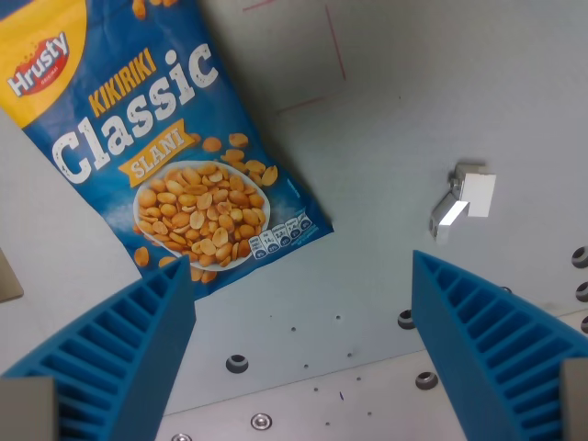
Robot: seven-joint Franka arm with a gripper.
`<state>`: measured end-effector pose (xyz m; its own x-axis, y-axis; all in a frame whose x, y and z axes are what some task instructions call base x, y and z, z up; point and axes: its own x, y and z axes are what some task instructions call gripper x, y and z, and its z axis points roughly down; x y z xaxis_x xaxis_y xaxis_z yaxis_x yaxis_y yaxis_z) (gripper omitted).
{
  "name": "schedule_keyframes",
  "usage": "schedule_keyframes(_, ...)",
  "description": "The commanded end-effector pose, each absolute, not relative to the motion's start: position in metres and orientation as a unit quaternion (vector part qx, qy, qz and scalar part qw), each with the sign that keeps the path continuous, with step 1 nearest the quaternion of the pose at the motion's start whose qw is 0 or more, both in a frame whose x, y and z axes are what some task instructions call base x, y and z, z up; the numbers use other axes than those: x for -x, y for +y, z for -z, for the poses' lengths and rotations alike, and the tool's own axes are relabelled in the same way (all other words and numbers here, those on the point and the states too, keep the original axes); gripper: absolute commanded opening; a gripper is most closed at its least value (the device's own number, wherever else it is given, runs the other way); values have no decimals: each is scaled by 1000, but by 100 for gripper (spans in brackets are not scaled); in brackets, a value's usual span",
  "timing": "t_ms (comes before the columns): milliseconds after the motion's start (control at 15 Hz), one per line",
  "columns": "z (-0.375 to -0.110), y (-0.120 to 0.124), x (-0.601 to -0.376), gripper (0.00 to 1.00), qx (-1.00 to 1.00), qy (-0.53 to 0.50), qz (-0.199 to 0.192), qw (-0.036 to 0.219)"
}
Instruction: Move in base positive z
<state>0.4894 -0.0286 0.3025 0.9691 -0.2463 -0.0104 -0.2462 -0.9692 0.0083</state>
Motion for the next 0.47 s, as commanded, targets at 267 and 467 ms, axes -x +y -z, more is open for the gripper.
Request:
schedule_keyframes(267, -325, -29, -489, 100, -992, -124, 3, 3)
schedule_keyframes(467, -340, -29, -489, 100, -992, -124, 3, 3)
